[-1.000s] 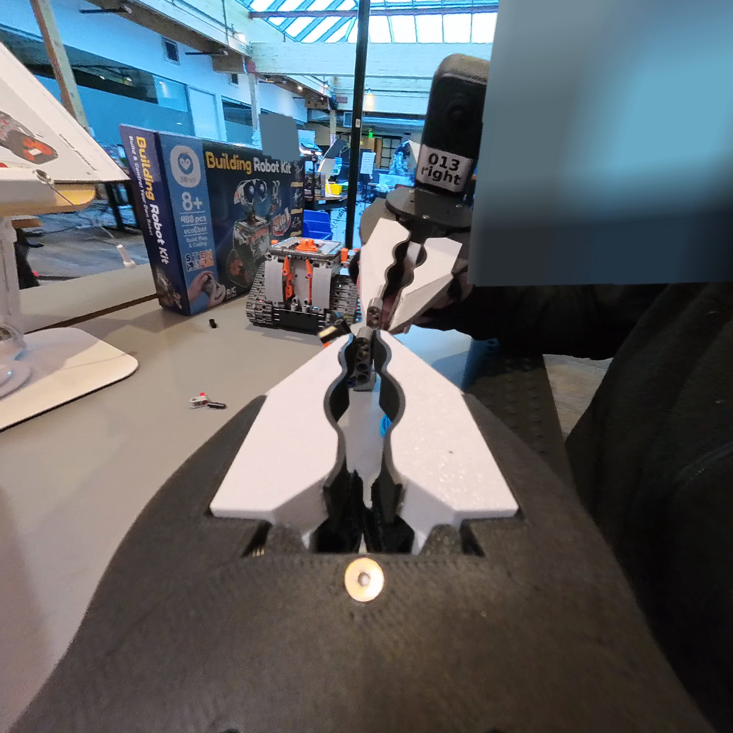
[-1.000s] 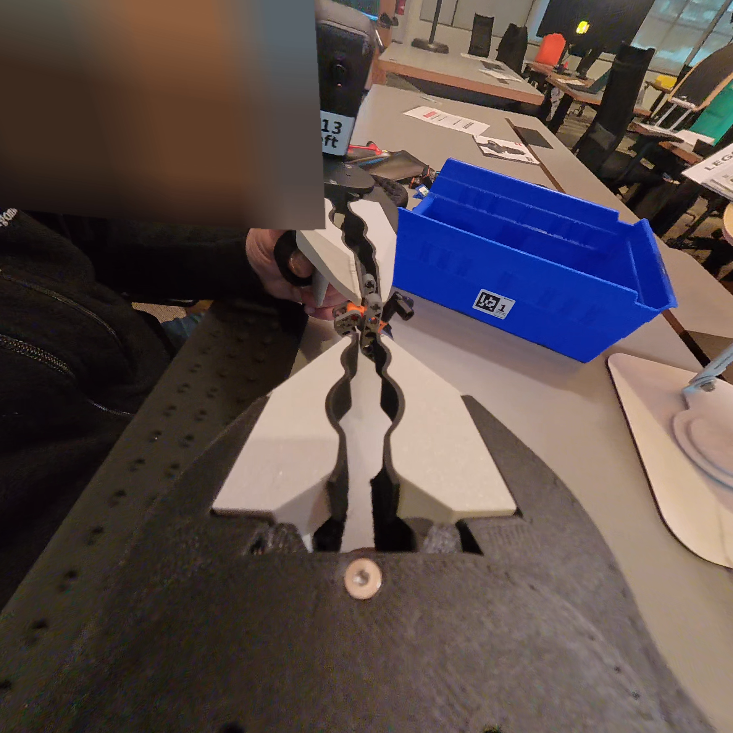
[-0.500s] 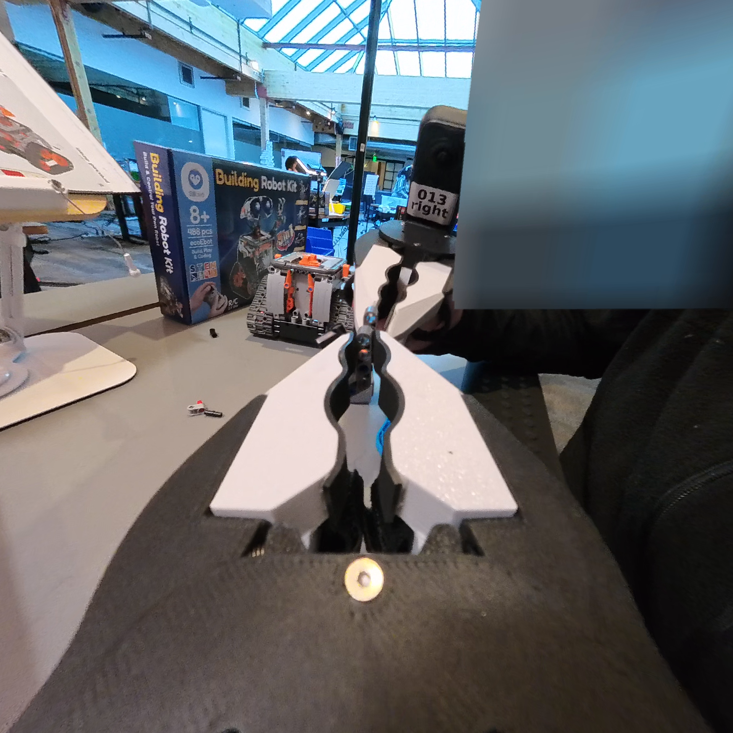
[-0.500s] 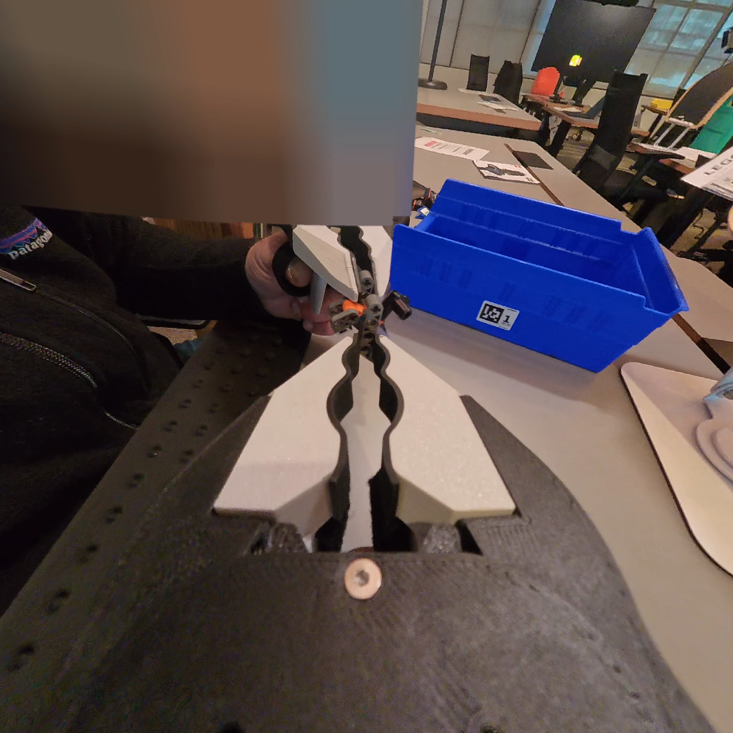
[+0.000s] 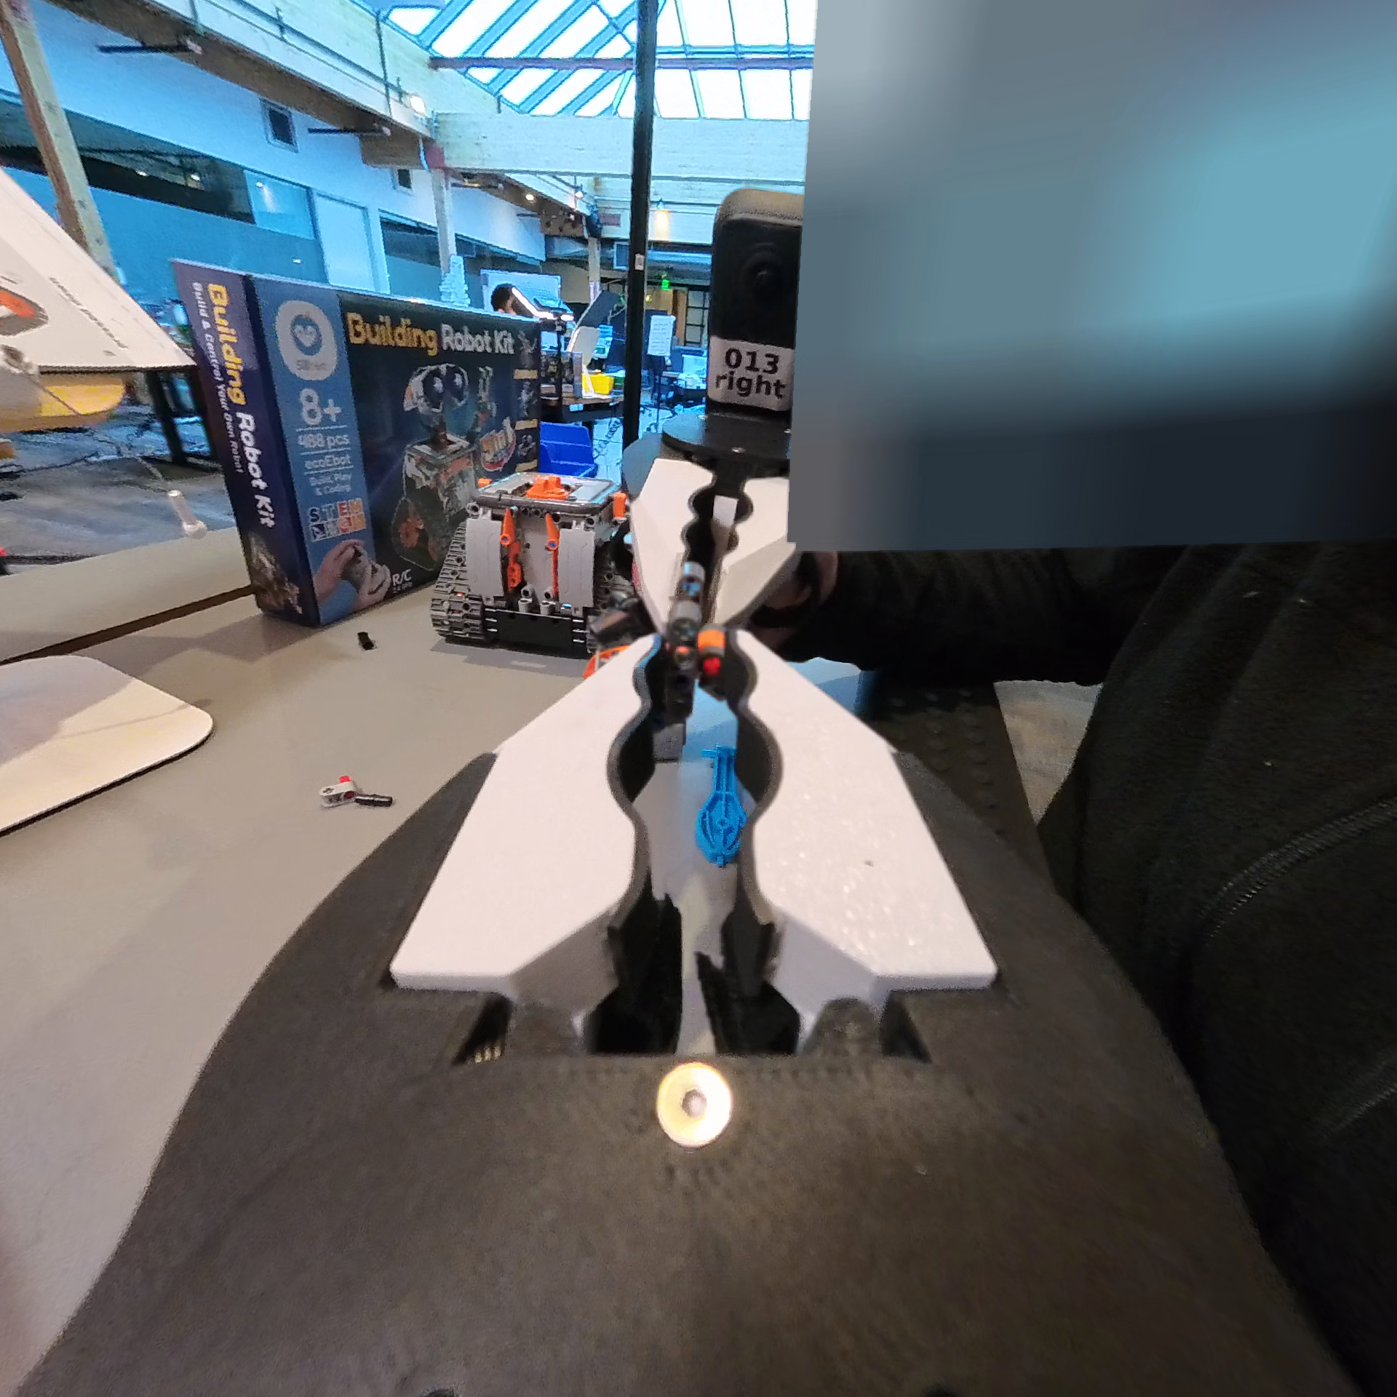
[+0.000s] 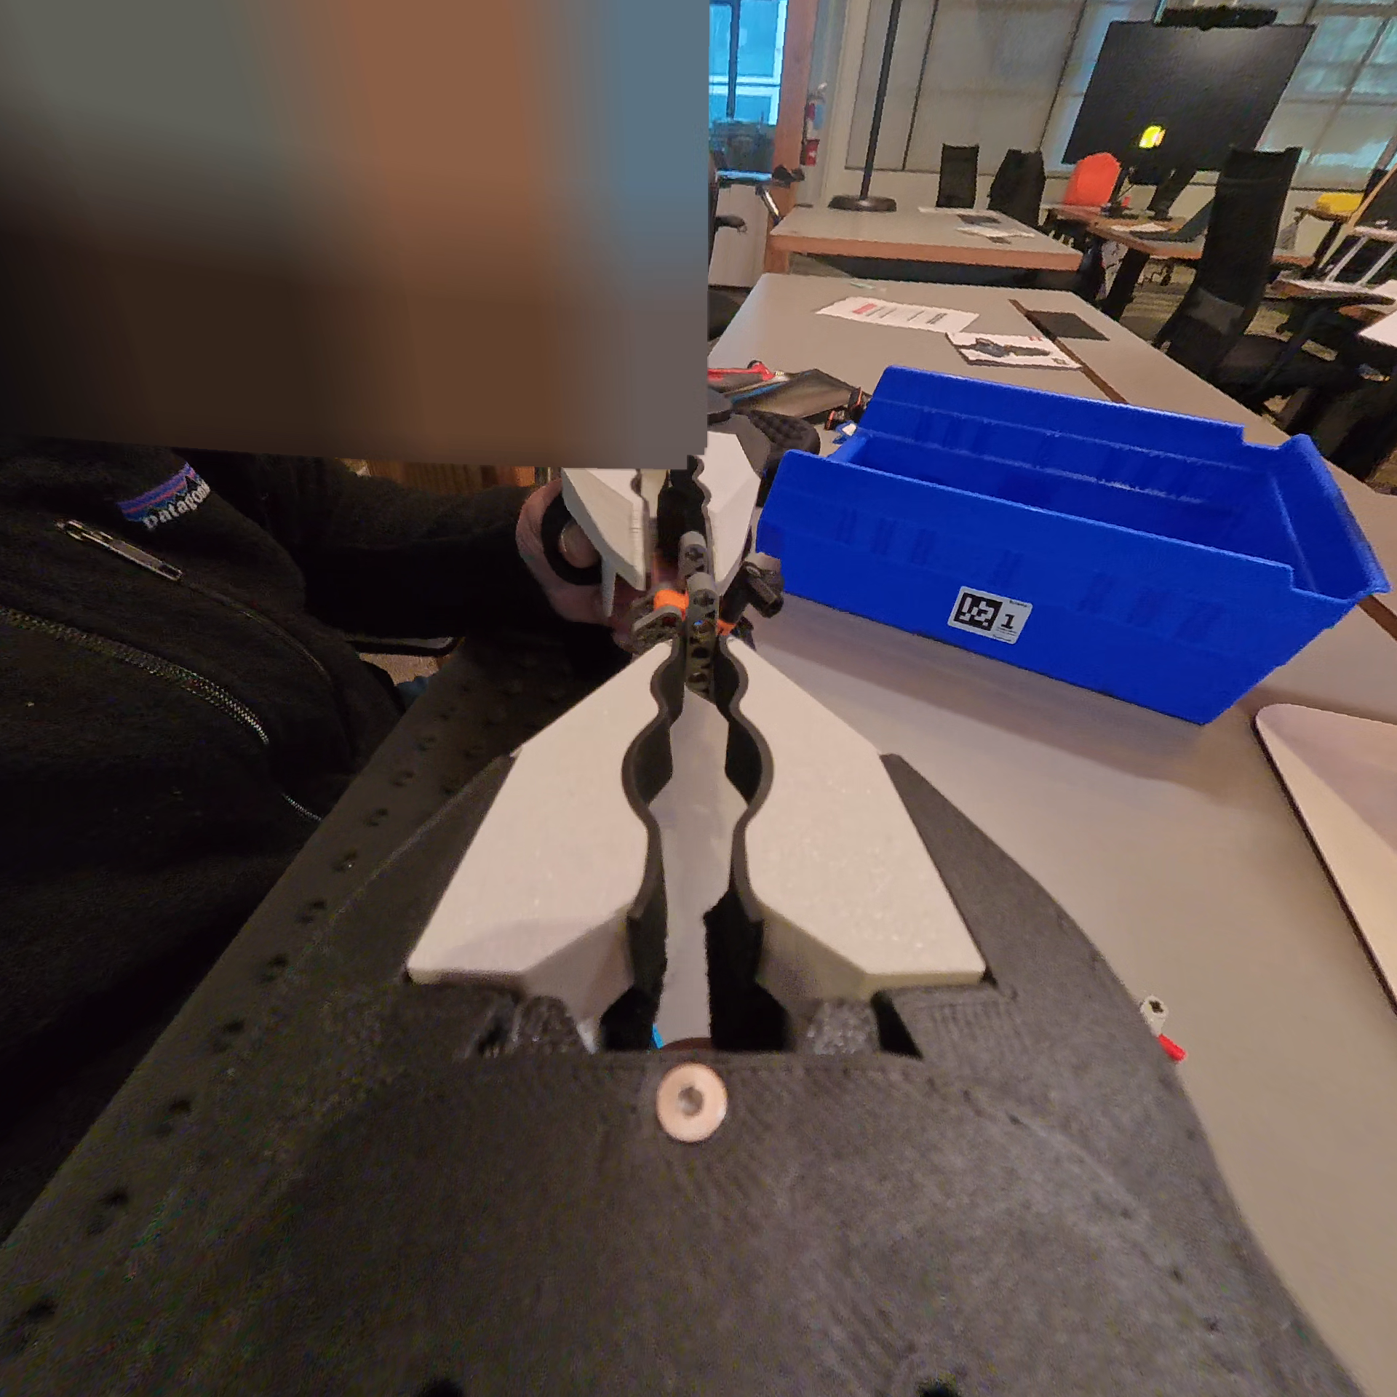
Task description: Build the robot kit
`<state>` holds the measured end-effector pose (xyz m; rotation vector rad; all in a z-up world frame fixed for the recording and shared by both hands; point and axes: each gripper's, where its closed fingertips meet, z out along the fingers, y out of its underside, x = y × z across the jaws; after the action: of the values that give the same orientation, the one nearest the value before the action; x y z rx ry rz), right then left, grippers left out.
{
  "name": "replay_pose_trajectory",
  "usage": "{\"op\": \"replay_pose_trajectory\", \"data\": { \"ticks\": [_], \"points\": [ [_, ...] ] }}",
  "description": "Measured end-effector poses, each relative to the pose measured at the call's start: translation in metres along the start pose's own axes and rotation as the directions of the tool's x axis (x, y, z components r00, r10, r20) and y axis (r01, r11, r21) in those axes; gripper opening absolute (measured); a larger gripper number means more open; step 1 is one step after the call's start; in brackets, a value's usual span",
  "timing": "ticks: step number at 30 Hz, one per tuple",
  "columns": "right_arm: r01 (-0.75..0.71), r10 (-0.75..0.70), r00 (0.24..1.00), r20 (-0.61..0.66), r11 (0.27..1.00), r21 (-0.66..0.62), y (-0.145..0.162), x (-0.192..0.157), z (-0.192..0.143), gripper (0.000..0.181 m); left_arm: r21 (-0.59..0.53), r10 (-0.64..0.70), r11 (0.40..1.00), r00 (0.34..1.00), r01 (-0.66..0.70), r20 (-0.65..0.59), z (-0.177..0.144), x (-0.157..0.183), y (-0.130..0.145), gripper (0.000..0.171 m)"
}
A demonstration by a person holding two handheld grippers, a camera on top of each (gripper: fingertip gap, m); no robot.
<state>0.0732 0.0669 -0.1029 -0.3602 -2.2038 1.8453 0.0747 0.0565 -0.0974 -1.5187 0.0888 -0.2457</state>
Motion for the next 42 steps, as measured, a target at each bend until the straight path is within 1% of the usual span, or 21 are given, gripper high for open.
{"op": "replay_pose_trajectory", "data": {
  "ticks": [1,3,6,10,11,17,22,25,27,29,37,40,42],
  "points": [
    [-0.012,0.012,1.000,0.005,1.000,0.017,-0.002,0.000,-0.002,0.006,-0.002,-0.002,1.000,1.000,0.002,-0.011,-0.002,0.001,0.000,0.016],
    [-0.029,0.028,0.999,0.022,0.999,0.037,-0.004,-0.001,-0.003,0.006,-0.027,-0.007,1.000,1.000,0.007,-0.021,-0.003,0.001,0.005,0.017],
    [-0.019,0.018,0.999,0.029,0.999,0.030,-0.002,-0.003,-0.001,0.006,-0.031,-0.001,1.000,0.999,0.000,-0.032,-0.001,0.003,0.008,0.012],
    [0.003,-0.004,1.000,0.024,1.000,0.027,-0.003,-0.005,-0.001,0.006,-0.021,0.012,1.000,0.999,-0.013,-0.037,-0.001,0.004,0.007,0.010],
    [0.010,-0.010,1.000,0.025,1.000,0.026,-0.002,-0.006,-0.001,0.006,-0.017,0.019,1.000,1.000,-0.019,-0.025,-0.001,0.002,0.007,0.006],
    [0.039,-0.040,0.999,0.010,0.998,0.041,-0.007,-0.007,0.000,0.005,0.005,0.018,1.000,0.999,-0.018,-0.028,-0.003,0.004,0.005,0.006],
    [0.081,-0.081,0.997,-0.011,0.997,0.017,-0.004,-0.008,0.001,0.005,0.020,0.034,0.999,0.999,-0.033,-0.004,-0.004,0.003,0.001,0.006],
    [0.019,-0.020,0.999,0.026,0.998,0.060,-0.010,-0.010,-0.001,0.005,0.023,0.057,0.998,0.998,-0.057,-0.006,-0.003,0.007,-0.001,0.006],
    [-0.010,0.007,0.999,0.032,0.997,0.073,-0.009,-0.008,-0.001,0.005,0.006,0.086,0.996,0.996,-0.086,0.015,-0.003,0.005,0.001,0.006],
    [-0.009,0.007,1.000,0.026,0.998,0.062,-0.006,-0.007,0.000,0.005,-0.006,0.099,0.995,0.995,-0.099,0.031,-0.002,0.004,0.002,0.006],
    [0.118,-0.118,0.993,-0.029,0.993,-0.019,0.001,-0.008,0.001,0.005,-0.023,0.093,0.995,0.995,-0.092,0.034,-0.004,0.004,0.008,0.006],
    [0.096,-0.096,0.995,-0.017,0.995,-0.021,0.004,-0.008,0.002,0.005,-0.042,0.102,0.994,0.994,-0.101,0.034,-0.003,0.004,0.012,0.006],
    [0.059,-0.059,0.998,0.015,0.998,0.003,0.001,-0.011,0.002,0.005,-0.076,0.121,0.990,0.992,-0.118,0.028,-0.001,0.005,0.019,0.006]
  ]
}}
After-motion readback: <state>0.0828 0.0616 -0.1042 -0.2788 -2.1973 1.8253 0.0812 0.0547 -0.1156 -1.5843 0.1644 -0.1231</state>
